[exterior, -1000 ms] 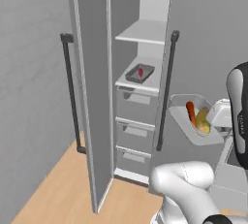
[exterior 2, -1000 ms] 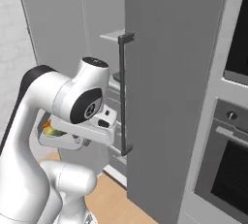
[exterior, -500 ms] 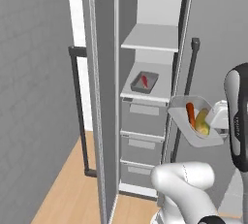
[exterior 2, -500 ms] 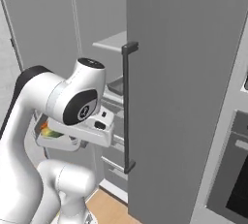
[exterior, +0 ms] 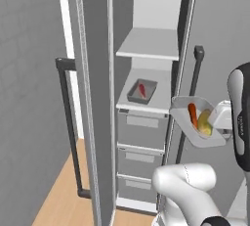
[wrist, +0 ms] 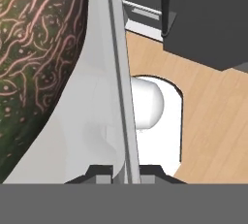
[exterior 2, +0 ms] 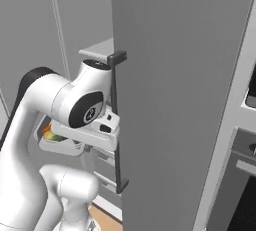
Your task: Take the meat container that has the steak and place it on the second highest rack of the freezer. Then take the vegetable container that has the cucumber and carrot and place it on the highest rack of the freezer.
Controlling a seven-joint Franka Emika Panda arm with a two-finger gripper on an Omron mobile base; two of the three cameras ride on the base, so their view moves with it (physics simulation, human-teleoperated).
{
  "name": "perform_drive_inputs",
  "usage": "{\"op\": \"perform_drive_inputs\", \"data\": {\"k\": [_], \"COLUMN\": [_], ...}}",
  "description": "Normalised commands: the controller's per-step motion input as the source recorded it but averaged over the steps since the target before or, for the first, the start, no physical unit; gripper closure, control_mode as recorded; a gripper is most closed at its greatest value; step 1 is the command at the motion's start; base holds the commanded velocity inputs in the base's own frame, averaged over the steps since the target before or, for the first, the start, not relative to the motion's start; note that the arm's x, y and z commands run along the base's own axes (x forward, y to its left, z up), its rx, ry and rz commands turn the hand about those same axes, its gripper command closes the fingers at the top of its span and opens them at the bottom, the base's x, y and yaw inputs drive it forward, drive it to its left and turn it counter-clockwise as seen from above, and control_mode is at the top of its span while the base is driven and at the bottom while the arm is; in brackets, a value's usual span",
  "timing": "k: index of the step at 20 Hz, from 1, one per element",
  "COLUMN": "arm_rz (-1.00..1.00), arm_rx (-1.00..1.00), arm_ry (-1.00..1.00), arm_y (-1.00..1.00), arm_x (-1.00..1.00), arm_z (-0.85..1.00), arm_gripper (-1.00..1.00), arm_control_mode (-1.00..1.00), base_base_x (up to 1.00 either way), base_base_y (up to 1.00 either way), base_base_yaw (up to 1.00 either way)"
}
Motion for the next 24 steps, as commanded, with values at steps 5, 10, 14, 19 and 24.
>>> {"op": "perform_drive_inputs", "data": {"k": [5, 10, 14, 19, 24], "arm_rz": [0.00, 0.00, 0.00, 0.00, 0.00], "arm_rx": [0.00, 0.00, 0.00, 0.00, 0.00], "arm_ry": [0.00, 0.00, 0.00, 0.00, 0.00], "arm_y": [0.00, 0.00, 0.00, 0.00, 0.00], "arm_x": [0.00, 0.00, 0.00, 0.00, 0.00], "arm_z": [0.00, 0.00, 0.00, 0.00, 0.00], "arm_gripper": [1.00, 1.00, 1.00, 1.00, 1.00], "arm_control_mode": [1.00, 1.00, 1.00, 1.00, 1.00], "base_base_x": [0.00, 0.22, 0.36, 0.25, 0.13], "base_base_y": [0.58, 0.41, 0.06, 0.10, 0.22], "base_base_yaw": [-0.22, -0.24, -0.27, -0.26, -0.19]}}
